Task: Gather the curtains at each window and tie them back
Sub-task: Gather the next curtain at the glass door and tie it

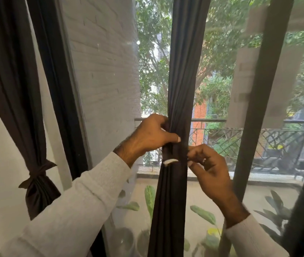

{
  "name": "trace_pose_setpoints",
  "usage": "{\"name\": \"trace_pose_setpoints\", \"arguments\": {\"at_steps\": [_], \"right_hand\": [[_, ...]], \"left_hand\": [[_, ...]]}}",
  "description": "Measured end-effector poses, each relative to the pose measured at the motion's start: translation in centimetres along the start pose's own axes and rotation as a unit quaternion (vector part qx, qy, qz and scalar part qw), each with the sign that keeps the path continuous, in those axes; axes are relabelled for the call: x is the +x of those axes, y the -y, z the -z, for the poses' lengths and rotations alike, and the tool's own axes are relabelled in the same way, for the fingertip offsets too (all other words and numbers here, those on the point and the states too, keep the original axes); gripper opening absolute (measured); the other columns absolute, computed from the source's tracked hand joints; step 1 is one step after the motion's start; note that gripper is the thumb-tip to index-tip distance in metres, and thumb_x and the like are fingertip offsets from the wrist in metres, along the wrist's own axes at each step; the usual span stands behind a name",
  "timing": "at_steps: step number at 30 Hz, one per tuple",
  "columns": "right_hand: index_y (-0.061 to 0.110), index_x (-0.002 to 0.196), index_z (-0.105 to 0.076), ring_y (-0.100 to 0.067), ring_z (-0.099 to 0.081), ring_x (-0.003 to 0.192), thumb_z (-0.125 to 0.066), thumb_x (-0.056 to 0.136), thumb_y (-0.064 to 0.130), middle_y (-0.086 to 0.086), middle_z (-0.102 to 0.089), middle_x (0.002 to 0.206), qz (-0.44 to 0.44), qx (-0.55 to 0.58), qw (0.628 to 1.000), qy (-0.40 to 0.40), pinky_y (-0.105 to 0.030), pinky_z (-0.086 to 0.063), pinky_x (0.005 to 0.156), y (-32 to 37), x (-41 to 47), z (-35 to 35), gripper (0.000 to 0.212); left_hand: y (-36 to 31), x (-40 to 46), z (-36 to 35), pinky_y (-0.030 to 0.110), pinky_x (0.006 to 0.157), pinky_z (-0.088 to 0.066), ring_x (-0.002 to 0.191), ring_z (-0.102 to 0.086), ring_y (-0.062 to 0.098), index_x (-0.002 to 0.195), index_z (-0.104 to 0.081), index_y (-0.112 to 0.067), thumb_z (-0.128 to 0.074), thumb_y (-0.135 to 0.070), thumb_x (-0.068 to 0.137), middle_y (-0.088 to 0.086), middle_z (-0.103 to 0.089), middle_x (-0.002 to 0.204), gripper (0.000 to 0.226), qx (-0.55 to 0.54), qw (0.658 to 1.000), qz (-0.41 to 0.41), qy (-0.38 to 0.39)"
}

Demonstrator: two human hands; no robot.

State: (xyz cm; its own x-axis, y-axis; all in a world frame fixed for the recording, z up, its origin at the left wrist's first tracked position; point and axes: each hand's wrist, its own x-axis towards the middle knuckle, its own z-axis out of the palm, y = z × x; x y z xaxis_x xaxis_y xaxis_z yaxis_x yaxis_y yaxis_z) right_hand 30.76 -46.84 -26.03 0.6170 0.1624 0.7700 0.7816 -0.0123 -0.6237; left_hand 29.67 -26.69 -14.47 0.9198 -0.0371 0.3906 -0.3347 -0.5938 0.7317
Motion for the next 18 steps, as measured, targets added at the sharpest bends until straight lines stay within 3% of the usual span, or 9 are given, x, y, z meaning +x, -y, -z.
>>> {"name": "trace_pose_setpoints", "arguments": {"at_steps": [2, 4, 7, 9, 11, 12, 15, 18], "right_hand": [[0.004, 0.102, -0.060, -0.031, -0.076, 0.098, -0.059, 0.099, -0.013, -0.015, -0.076, 0.099, -0.076, 0.117, 0.990, -0.006, -0.042, -0.063, 0.087, 0.6, 0.3, 0.2, 0.017], [0.005, 0.110, -0.056, -0.030, -0.077, 0.082, -0.055, 0.106, -0.002, -0.012, -0.076, 0.099, -0.128, 0.166, 0.976, -0.063, -0.039, -0.065, 0.073, 1.3, 1.0, 0.1, 0.008], [0.021, 0.126, -0.056, -0.017, -0.073, 0.071, -0.068, 0.100, 0.005, 0.004, -0.067, 0.112, -0.107, -0.018, 0.985, -0.135, -0.030, -0.060, 0.061, 1.0, 2.2, 0.6, 0.032], [0.033, 0.141, -0.051, -0.007, -0.067, 0.086, -0.074, 0.096, 0.013, 0.019, -0.059, 0.132, -0.083, -0.145, 0.984, -0.069, -0.018, -0.056, 0.066, 0.3, 3.0, 1.3, 0.055], [0.039, 0.145, -0.050, -0.003, -0.061, 0.093, -0.078, 0.094, 0.019, 0.033, -0.060, 0.129, -0.105, -0.169, 0.980, 0.031, -0.013, -0.051, 0.072, -0.1, 3.8, 2.0, 0.061], [0.036, 0.140, -0.057, -0.003, -0.062, 0.092, -0.078, 0.094, 0.020, 0.030, -0.068, 0.119, -0.124, -0.151, 0.978, 0.068, -0.014, -0.049, 0.076, -0.4, 4.2, 2.3, 0.054], [0.013, 0.108, -0.077, -0.013, -0.072, 0.089, -0.073, 0.097, 0.007, 0.000, -0.078, 0.092, -0.177, 0.011, 0.979, 0.104, -0.027, -0.056, 0.087, -0.5, 4.2, 3.0, 0.014], [0.003, 0.103, -0.072, -0.018, -0.070, 0.078, -0.067, 0.098, -0.001, -0.007, -0.072, 0.080, -0.165, 0.109, 0.976, 0.086, -0.022, -0.055, 0.076, -0.3, 3.4, 3.5, 0.009]], "left_hand": [[0.1, 0.1, 0.1, 0.043, 0.093, -0.065, 0.094, -0.079, 0.017, 0.105, -0.079, -0.013, -0.088, -0.005, 0.084, 0.001, -0.081, 0.101, 0.025, -0.027, 0.999, -0.007, 0.019], [0.2, 0.2, 0.2, 0.037, 0.094, -0.065, 0.097, -0.079, 0.017, 0.105, -0.076, -0.015, -0.082, 0.008, 0.085, 0.003, -0.082, 0.105, 0.031, -0.072, 0.996, -0.007, 0.047], [0.7, 0.5, 0.1, 0.035, 0.095, -0.063, 0.103, -0.078, 0.020, 0.118, -0.071, -0.008, -0.076, 0.019, 0.083, 0.011, -0.079, 0.114, 0.044, -0.123, 0.990, -0.012, 0.061], [1.1, 0.8, 0.4, 0.042, 0.101, -0.062, 0.112, -0.076, 0.027, 0.131, -0.065, -0.003, -0.078, 0.018, 0.079, 0.016, -0.077, 0.123, 0.058, -0.145, 0.986, -0.005, 0.079], [1.4, 1.3, 0.7, 0.044, 0.105, -0.060, 0.117, -0.075, 0.028, 0.136, -0.064, -0.005, -0.083, 0.011, 0.074, 0.013, -0.077, 0.126, 0.067, -0.150, 0.983, 0.002, 0.102], [1.4, 1.5, 1.0, 0.044, 0.106, -0.059, 0.117, -0.075, 0.027, 0.136, -0.065, -0.005, -0.084, 0.010, 0.074, 0.011, -0.077, 0.126, 0.067, -0.148, 0.982, 0.002, 0.115], [1.4, 1.6, 1.4, 0.045, 0.107, -0.059, 0.117, -0.075, 0.025, 0.137, -0.065, -0.007, -0.085, 0.011, 0.080, 0.008, -0.078, 0.126, 0.063, -0.121, 0.985, -0.005, 0.122], [1.5, 1.1, 1.3, 0.033, 0.099, -0.061, 0.113, -0.076, 0.017, 0.139, -0.062, -0.011, -0.087, 0.006, 0.082, 0.003, -0.077, 0.125, 0.064, -0.095, 0.991, -0.024, 0.086]]}}
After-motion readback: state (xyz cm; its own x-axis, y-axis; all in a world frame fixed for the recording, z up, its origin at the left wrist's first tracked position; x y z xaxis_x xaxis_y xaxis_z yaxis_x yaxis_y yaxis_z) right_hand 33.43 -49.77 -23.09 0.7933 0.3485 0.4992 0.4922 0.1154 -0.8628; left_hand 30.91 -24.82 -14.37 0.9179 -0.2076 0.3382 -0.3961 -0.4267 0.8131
